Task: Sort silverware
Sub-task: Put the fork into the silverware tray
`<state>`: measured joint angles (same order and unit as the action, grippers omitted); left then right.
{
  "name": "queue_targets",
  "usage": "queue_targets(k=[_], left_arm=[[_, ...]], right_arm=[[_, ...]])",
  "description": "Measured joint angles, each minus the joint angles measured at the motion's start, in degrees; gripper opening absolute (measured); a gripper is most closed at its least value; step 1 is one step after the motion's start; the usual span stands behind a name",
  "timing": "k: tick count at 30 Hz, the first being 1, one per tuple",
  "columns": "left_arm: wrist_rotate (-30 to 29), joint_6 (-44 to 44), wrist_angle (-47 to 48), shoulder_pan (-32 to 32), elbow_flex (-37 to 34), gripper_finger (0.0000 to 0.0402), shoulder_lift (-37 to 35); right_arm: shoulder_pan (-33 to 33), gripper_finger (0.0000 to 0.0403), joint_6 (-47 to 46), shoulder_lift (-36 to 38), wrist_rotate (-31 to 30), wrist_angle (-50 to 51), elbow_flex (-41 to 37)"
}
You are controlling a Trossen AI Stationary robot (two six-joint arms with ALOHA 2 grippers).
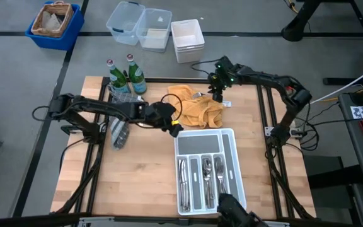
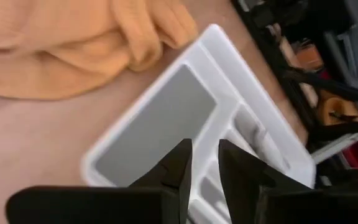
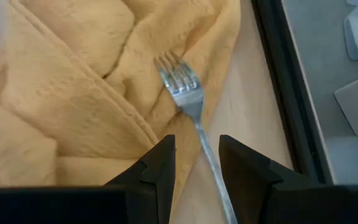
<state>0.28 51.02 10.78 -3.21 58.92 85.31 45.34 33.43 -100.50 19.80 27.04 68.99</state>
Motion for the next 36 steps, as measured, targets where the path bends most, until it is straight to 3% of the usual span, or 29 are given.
queue_targets(k=[10, 21, 36], left_arm=[[1.3, -6.9, 2.5, -6.0, 0.0, 0.0068, -0.1], [4.8, -12.5, 2.5, -10.8, 0.0, 0.0068, -0.1], [6.6, -14.0, 3.6, -11.4, 0.0, 0.0068, -0.1]], right_arm=[[-0.4, 0.0127, 1.6, -5.1, -1.9, 2.3, 3.8], [-4.1, 0.0127, 1.6, -10.6, -8.3, 3.2, 7.3], [-4.1, 0.0127, 1.6, -17.1, -12.3, 5.4, 10.7]])
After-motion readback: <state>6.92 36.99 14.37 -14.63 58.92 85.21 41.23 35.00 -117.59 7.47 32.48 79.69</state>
